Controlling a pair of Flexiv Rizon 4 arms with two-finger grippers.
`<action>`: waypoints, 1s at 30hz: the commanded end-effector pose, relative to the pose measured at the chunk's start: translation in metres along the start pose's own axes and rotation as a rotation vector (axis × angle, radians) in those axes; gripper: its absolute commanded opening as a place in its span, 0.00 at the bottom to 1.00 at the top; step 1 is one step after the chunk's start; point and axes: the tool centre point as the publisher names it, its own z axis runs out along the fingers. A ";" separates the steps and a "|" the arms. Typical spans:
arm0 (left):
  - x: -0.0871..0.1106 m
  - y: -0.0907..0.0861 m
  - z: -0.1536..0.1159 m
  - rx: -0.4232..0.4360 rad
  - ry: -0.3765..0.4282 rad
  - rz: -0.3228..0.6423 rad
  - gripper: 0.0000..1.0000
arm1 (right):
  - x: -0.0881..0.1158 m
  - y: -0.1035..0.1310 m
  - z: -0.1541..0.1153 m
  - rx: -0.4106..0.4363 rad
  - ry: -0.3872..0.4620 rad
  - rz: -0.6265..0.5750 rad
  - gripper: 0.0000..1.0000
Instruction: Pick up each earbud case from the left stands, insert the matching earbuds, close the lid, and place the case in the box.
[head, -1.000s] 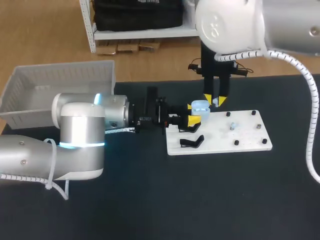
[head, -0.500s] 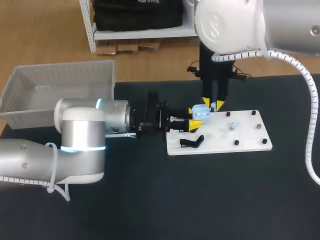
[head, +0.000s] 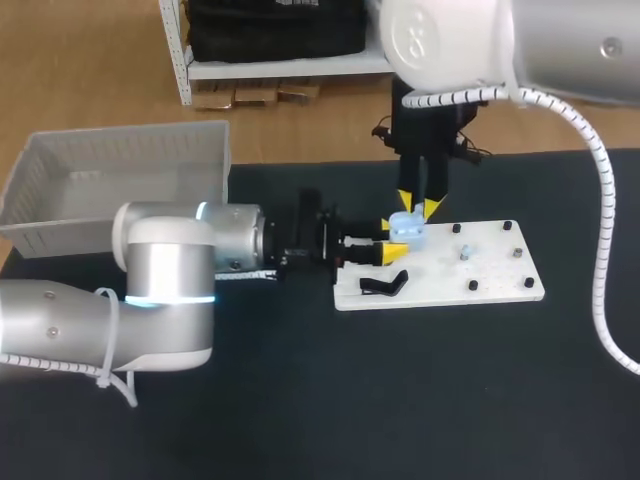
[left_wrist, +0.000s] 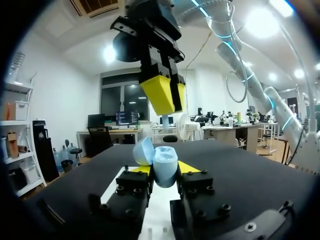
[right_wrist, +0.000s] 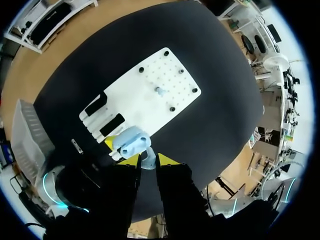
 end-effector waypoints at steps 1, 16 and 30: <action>0.003 0.001 0.003 0.002 -0.003 0.000 0.00 | 0.005 -0.004 0.003 -0.010 -0.020 -0.006 0.00; 0.005 0.003 0.004 0.004 0.005 -0.005 0.00 | 0.006 -0.002 0.014 0.007 -0.043 0.007 0.00; 0.005 0.003 0.004 0.004 0.005 -0.005 0.00 | 0.000 0.002 0.020 0.007 -0.067 0.003 0.00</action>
